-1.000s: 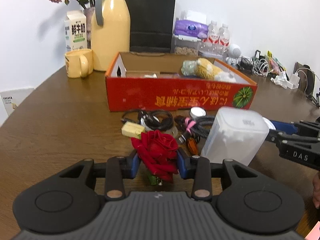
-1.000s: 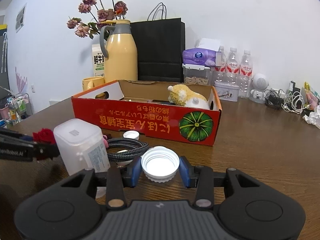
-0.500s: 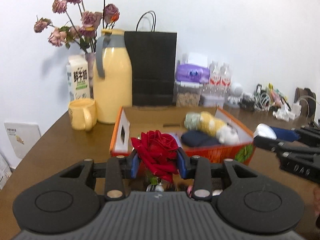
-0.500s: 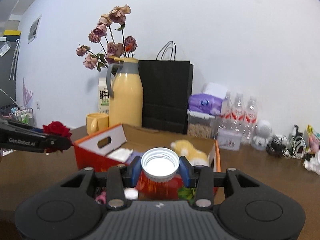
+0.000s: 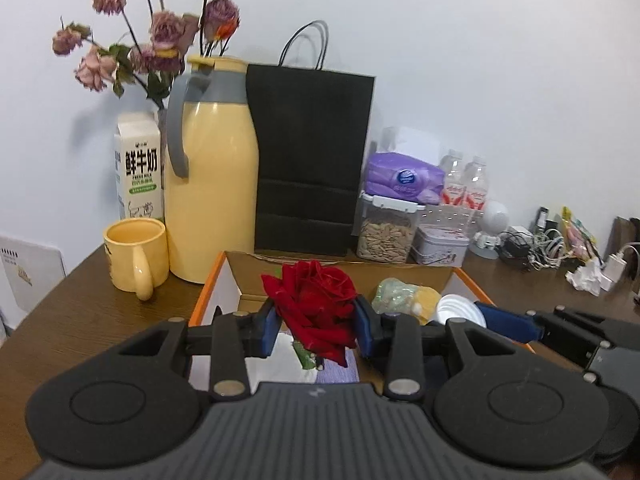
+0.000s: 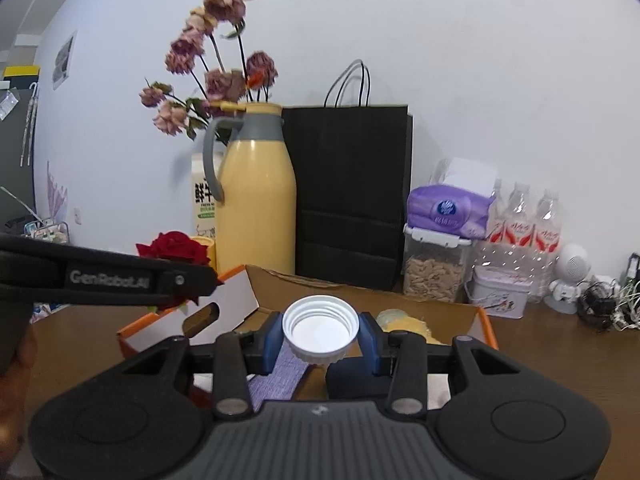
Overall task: Organize objects
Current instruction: 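Carry the rose and white cap into the cardboard box and open both tools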
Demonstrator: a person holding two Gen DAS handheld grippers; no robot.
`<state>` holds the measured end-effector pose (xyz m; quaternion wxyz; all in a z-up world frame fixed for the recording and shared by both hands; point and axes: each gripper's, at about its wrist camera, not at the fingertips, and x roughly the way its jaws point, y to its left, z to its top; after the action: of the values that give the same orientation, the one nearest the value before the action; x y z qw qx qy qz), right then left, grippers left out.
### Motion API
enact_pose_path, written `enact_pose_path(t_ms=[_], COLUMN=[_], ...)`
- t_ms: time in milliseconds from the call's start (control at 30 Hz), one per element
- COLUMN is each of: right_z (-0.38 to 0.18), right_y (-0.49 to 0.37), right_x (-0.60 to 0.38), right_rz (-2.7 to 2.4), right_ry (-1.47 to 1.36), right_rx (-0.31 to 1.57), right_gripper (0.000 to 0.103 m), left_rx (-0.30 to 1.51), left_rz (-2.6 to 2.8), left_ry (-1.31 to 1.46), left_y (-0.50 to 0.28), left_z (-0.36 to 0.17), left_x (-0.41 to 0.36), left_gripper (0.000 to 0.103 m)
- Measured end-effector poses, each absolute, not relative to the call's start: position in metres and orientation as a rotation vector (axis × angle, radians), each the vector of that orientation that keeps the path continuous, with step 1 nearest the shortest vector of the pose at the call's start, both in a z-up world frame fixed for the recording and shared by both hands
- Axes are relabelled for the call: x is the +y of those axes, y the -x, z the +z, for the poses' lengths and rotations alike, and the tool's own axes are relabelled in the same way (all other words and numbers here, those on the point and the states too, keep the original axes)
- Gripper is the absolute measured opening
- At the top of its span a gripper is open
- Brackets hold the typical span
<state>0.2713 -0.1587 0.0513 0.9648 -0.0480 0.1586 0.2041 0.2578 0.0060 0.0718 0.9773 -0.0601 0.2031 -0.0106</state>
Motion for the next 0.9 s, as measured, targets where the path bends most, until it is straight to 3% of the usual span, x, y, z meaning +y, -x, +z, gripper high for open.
enact_pose_path(t_ms=[567,633,700,767,833,900], right_z=[0.007,0.007,0.006,0.007,0.008,0.009], right_y=[-0.310,-0.309,-0.308,-0.307,-0.304,-0.301], right_x=[-0.152,-0.152,-0.152,-0.154,-0.155,-0.157], right_rz=[0.380,0.372,0.363,0.358,0.340,0.330], right_ry=[0.095,0.102,0.106,0.103,0.102,0.102], right_rx=[0.440,0.441,0.434,0.428,0.410,0.397], right_gripper=[0.039,0.039,0.041,0.054,0.078,0.088], left_rx=[0.508,0.501,0.484,0.463,0.437,0.414], left_rz=[0.015,0.024,0.042,0.052,0.060,0.066], left_ry=[0.113,0.097,0.080,0.070,0.060,0.051], left_y=[-0.299,-0.297,-0.295,-0.292,-0.288,-0.285], left_z=[0.027,0.026,0.027,0.028,0.030,0.032], left_x=[0.010,0.008,0.007,0.006,0.005,0.003], left_gripper=[0.039,0.042,0.054,0.068,0.078,0.094])
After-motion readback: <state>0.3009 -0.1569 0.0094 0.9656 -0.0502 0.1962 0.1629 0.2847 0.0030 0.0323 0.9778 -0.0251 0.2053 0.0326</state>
